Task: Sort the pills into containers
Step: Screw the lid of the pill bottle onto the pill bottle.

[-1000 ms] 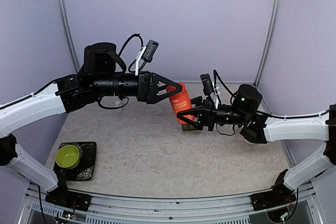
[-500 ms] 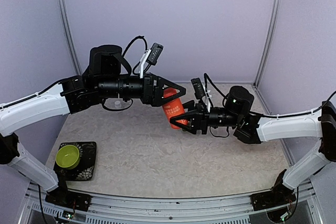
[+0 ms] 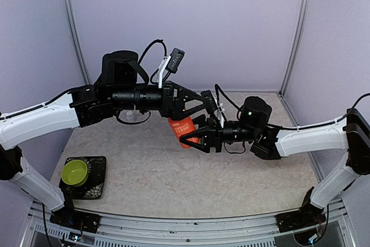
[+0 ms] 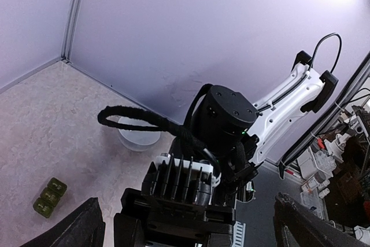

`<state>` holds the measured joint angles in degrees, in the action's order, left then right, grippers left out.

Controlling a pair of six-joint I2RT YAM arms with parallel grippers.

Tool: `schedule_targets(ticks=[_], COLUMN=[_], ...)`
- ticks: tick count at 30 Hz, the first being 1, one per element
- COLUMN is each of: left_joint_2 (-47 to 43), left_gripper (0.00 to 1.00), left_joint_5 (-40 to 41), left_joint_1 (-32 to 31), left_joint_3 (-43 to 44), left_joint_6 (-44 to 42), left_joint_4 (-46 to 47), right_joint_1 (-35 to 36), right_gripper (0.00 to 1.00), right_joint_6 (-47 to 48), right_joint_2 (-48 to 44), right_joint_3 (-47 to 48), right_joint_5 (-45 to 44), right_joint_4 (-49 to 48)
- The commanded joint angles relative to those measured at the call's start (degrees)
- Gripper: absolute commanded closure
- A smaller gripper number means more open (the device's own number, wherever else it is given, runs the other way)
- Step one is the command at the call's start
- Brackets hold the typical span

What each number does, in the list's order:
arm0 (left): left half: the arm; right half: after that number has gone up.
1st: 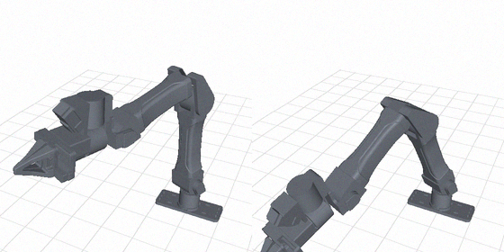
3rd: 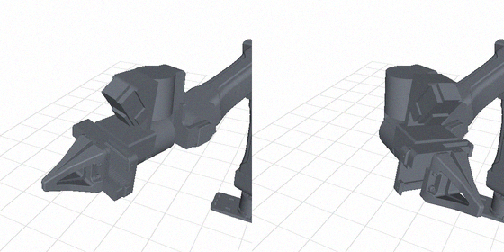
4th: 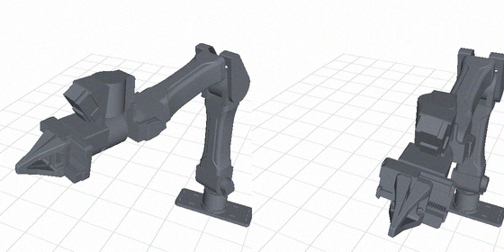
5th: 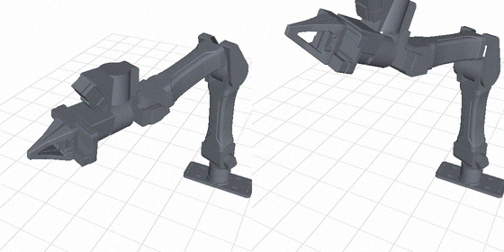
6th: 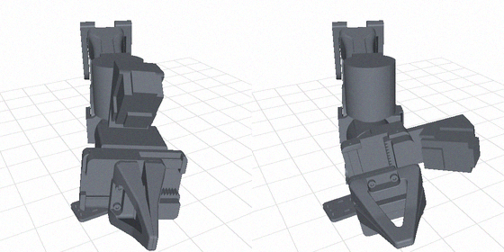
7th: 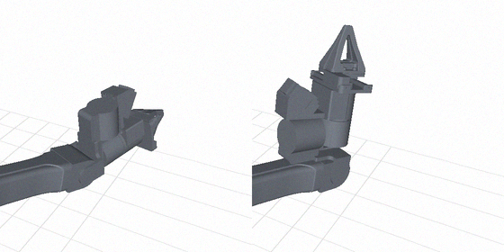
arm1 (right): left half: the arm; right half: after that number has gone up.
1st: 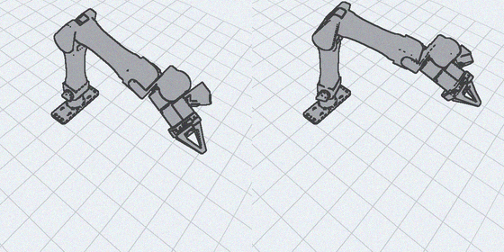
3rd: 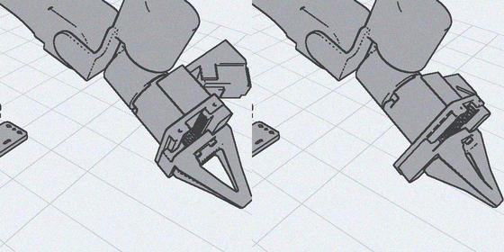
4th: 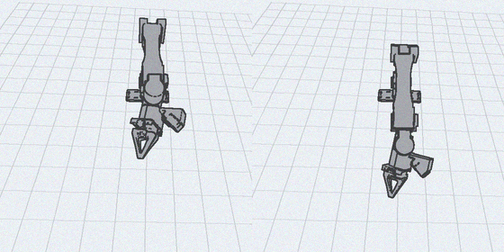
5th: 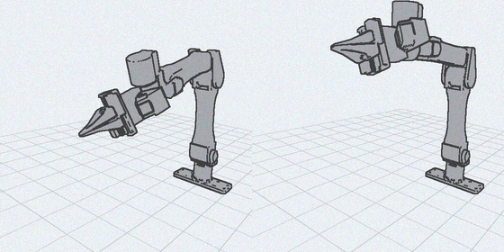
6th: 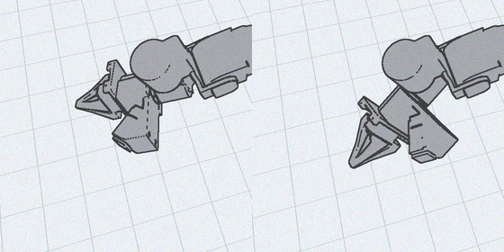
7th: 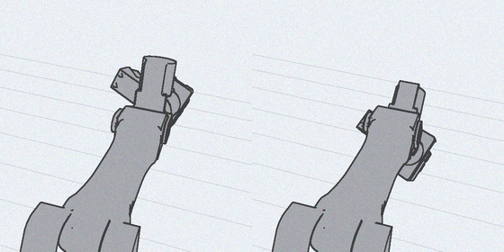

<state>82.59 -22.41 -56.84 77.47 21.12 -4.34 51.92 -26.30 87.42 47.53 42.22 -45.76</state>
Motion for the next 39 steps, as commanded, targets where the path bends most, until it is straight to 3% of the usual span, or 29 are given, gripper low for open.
schedule_targets(ticks=[1, 13, 39], left_joint_2=[-1.8, -6.8, -0.8], left_gripper=[0.01, 0.01, 0.01], left_joint_5=[-0.9, 0.4, -3.8], left_joint_1=[-1.5, 2.1, -1.7], left_joint_3=[1.2, -2.7, 0.3], left_joint_6=[0.2, 1.2, 2.4], left_joint_4=[0.3, -1.9, 2.8], right_joint_1=[-0.4, -2.8, 0.6], right_gripper=[0.98, 0.98, 0.98], right_joint_6=[-0.3, 5.4, 4.7], right_joint_2=[-1.9, -10.4, -0.6], right_joint_3=[0.7, -1.5, 3.3], right_joint_5=[-5.2, -10.3, -9.3], right_joint_4=[0.6, 7.9, 7.6])
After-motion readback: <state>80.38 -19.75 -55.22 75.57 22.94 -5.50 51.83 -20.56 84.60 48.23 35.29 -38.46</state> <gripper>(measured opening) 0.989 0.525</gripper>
